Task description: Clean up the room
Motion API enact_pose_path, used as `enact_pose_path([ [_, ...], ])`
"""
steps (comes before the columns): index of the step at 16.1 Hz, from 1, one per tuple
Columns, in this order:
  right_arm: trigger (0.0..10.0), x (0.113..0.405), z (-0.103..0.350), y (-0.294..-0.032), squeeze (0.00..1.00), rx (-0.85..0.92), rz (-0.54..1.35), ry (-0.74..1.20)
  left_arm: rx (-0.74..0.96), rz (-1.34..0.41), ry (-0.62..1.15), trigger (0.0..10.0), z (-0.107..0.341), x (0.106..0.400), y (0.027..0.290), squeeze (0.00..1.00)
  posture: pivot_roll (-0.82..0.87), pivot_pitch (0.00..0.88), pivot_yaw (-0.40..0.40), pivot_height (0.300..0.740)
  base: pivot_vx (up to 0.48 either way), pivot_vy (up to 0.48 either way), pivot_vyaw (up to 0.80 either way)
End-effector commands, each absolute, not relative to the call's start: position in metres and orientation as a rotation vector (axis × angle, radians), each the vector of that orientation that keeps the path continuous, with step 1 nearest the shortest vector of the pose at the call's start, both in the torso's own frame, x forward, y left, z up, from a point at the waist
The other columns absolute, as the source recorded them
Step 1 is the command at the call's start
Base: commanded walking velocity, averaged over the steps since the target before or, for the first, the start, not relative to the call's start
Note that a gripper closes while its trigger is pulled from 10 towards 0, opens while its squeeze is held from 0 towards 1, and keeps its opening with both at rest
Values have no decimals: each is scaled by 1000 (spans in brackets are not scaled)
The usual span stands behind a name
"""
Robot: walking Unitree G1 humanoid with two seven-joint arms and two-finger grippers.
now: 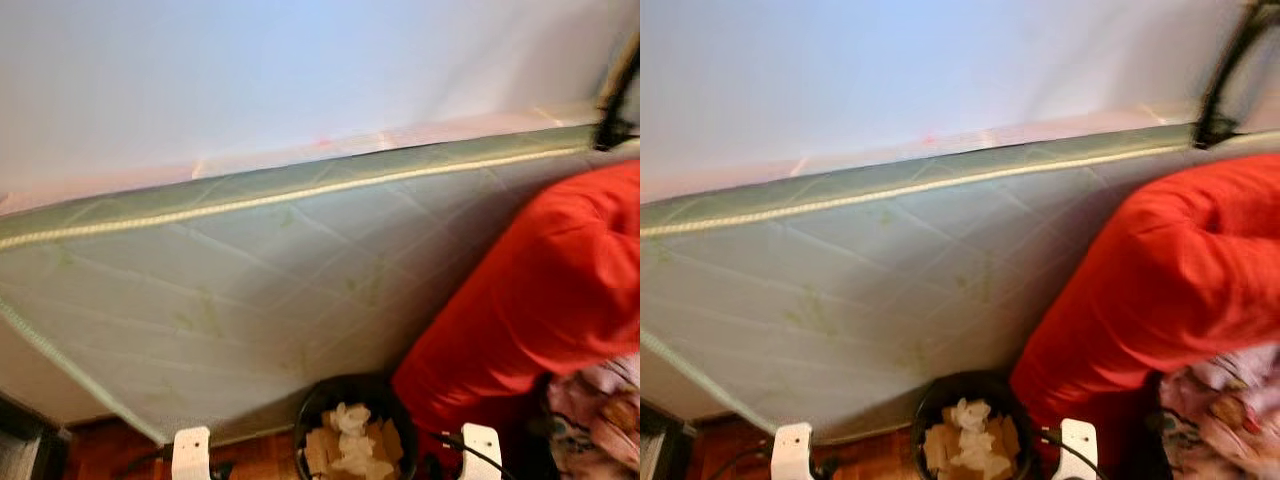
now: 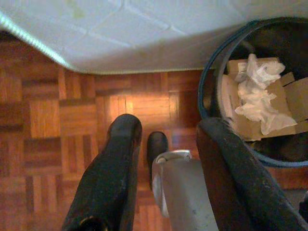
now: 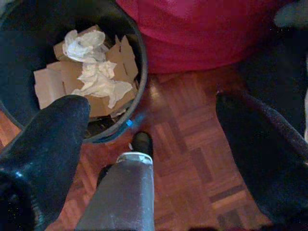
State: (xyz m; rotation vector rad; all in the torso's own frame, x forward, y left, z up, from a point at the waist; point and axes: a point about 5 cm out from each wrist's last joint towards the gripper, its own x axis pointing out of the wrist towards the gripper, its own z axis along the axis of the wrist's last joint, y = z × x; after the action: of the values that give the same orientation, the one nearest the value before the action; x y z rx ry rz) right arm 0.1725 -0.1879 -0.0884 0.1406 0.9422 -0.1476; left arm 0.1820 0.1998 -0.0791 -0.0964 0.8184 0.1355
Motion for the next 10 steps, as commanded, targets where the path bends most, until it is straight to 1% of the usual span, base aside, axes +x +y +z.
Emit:
enact_pose_path([
  [1,10000,166,-91,-187,0,134,-141,969,-98,138,842,10000,-81,178,200,0,64,0,1,740,0,0,-800],
  [7,10000,168,-92,-179,0,120,-94,975,-96,139,845,10000,-81,180,200,0,69,3,-1,740,0,0,-788],
  [10,10000,171,-90,-176,0,115,-78,963,-102,141,840,10000,-80,181,200,0,72,19,-3,740,0,0,0],
])
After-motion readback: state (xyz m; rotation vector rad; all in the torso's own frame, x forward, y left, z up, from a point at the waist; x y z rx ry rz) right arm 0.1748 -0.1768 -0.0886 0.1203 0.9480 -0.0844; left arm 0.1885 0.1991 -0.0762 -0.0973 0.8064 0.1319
